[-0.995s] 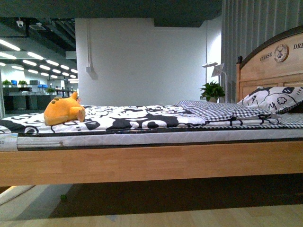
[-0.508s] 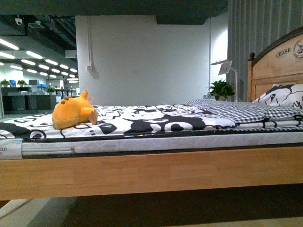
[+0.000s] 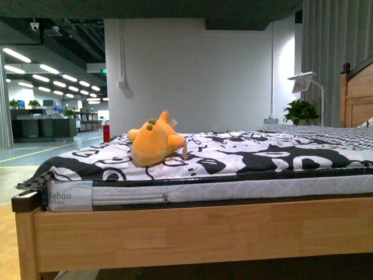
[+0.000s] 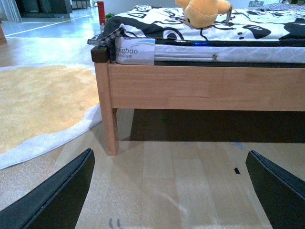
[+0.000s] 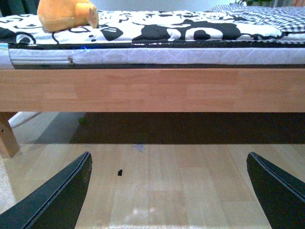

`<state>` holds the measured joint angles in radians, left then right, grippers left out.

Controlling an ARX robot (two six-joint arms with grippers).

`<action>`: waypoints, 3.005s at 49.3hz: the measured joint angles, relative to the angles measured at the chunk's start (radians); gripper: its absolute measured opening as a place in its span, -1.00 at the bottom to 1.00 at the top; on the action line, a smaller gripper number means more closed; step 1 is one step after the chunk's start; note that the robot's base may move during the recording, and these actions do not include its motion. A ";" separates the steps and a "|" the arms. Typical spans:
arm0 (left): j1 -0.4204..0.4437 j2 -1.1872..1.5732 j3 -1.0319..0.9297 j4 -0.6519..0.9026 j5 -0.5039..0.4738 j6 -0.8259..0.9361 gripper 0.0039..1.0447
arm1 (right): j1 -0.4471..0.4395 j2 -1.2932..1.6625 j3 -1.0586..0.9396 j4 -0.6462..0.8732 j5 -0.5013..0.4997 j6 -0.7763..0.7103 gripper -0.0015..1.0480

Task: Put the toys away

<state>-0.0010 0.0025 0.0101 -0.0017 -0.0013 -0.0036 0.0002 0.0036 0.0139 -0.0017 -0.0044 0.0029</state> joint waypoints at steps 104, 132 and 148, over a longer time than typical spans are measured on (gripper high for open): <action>0.000 0.000 0.000 0.000 0.001 0.000 0.89 | -0.010 0.797 0.430 0.494 -0.200 0.164 0.87; 0.000 0.000 0.000 0.000 0.001 0.000 0.89 | 0.483 1.350 0.898 0.504 0.157 -0.011 0.87; 0.000 0.000 0.000 0.000 0.001 0.000 0.89 | 0.505 1.534 1.031 0.463 0.230 -0.022 0.87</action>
<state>-0.0013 0.0025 0.0101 -0.0021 -0.0006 -0.0036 0.5049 1.5372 1.0451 0.4614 0.2256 -0.0189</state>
